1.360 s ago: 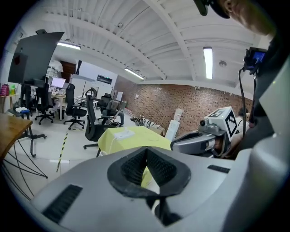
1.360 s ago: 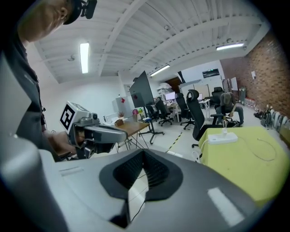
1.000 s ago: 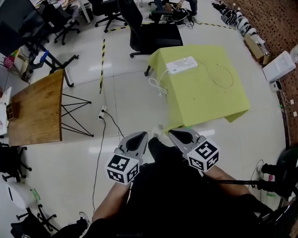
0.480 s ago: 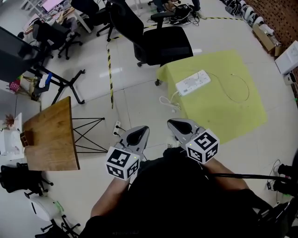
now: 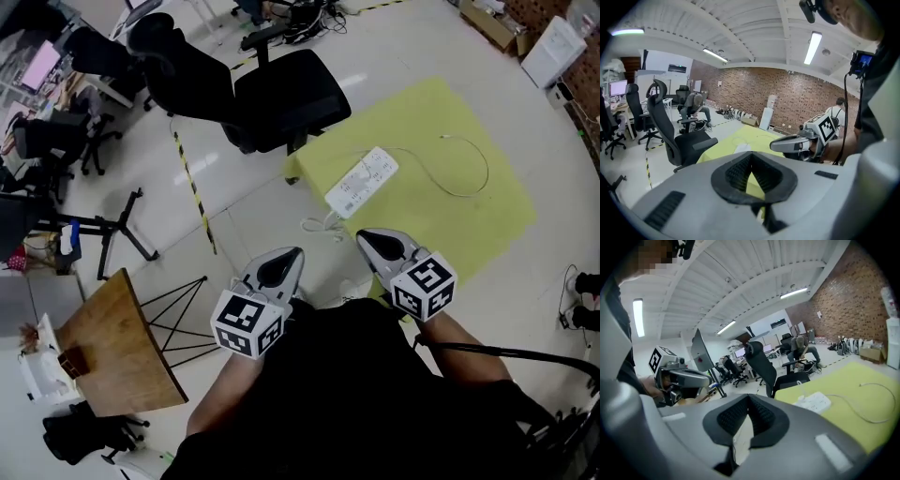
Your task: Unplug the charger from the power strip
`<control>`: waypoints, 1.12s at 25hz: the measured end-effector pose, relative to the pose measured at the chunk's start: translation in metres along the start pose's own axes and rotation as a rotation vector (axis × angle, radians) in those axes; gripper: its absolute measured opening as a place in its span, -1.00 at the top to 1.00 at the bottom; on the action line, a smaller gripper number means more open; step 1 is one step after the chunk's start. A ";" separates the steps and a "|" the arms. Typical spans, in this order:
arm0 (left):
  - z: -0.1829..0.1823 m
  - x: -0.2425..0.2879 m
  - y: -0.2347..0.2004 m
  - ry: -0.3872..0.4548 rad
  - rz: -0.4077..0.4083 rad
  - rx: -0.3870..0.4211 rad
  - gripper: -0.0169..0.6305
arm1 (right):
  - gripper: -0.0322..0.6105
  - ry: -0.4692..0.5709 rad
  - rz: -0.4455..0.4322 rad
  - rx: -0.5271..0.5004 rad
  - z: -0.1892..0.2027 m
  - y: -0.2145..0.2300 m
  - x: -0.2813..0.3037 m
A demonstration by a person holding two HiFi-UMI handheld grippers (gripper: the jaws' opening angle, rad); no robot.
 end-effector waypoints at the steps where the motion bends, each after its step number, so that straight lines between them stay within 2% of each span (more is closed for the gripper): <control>1: -0.005 0.009 -0.007 -0.008 0.021 0.008 0.93 | 0.89 0.006 0.025 0.017 -0.002 0.008 0.002; 5: -0.019 0.044 -0.037 -0.050 0.121 0.046 0.93 | 0.89 0.045 0.149 0.075 -0.008 0.033 0.005; 9: -0.043 0.084 -0.068 -0.064 0.256 0.086 0.93 | 0.89 0.038 0.296 0.112 -0.012 0.059 0.014; 16: -0.089 0.120 -0.131 -0.124 0.447 0.222 0.93 | 0.89 0.093 0.569 0.196 -0.044 0.085 0.030; 19: -0.104 0.134 -0.158 -0.148 0.532 0.257 0.93 | 0.89 0.063 0.685 0.220 -0.045 0.092 0.040; 23: -0.110 0.143 -0.189 -0.182 0.634 0.270 0.93 | 0.87 -0.010 0.763 0.187 -0.036 0.098 0.068; 25: -0.106 0.150 -0.201 -0.206 0.680 0.274 0.93 | 0.79 -0.056 0.806 0.196 -0.027 0.105 0.078; 28: -0.097 0.161 -0.214 -0.249 0.734 0.281 0.93 | 0.65 -0.094 0.874 0.271 -0.013 0.111 0.088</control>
Point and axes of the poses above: the fingertips, and each gripper's own axes: x forward along the fingers, y to its right, z out of its underside, the point moved 4 cm from there along -x, backward along the fingers, and after that the axes turned 12 degrees about z, right-handed, at the moved point
